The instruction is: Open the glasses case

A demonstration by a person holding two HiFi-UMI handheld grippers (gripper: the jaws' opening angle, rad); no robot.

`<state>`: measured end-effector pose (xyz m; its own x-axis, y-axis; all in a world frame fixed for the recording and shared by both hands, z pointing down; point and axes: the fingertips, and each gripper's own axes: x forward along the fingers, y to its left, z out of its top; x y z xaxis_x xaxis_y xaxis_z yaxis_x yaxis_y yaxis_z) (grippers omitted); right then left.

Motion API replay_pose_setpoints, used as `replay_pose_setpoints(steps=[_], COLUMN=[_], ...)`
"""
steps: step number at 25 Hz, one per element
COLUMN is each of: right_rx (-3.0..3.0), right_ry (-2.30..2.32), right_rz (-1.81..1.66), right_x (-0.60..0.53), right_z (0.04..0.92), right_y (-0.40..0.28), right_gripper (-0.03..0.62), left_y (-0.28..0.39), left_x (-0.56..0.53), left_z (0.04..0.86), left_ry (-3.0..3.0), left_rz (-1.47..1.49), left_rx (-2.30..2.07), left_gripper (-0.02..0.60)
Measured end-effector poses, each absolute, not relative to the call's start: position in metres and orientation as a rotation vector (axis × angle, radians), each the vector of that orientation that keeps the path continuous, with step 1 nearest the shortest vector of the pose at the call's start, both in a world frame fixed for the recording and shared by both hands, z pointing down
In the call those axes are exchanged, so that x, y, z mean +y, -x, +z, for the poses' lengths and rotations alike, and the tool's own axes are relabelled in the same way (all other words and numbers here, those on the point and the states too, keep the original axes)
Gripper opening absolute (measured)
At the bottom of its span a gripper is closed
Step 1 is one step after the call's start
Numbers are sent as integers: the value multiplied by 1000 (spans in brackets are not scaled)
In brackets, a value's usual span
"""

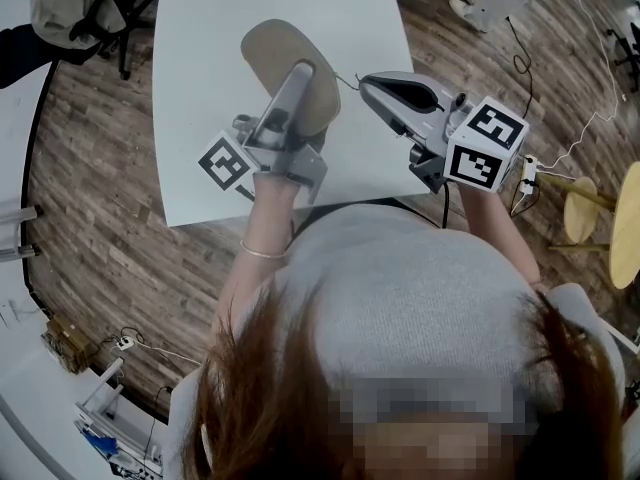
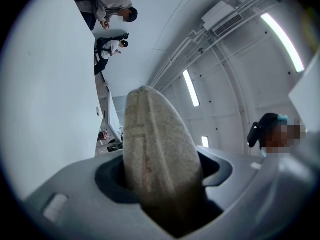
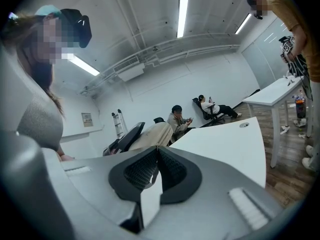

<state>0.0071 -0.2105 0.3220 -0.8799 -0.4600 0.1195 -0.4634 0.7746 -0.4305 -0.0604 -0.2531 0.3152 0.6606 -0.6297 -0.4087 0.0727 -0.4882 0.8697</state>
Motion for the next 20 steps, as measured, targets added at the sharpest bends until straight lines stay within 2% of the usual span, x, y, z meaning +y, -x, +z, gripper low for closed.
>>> replay_pose_setpoints(steps=[20], right_rx=[-2940], right_ry=[-682], right_rz=[741], right_x=[-198], right_z=[331], right_y=[3], right_gripper=[11], left_y=[75], left_x=[-270], left_z=[317], left_ry=[-1872], left_rz=[-939], left_rx=[-486], left_gripper=[316])
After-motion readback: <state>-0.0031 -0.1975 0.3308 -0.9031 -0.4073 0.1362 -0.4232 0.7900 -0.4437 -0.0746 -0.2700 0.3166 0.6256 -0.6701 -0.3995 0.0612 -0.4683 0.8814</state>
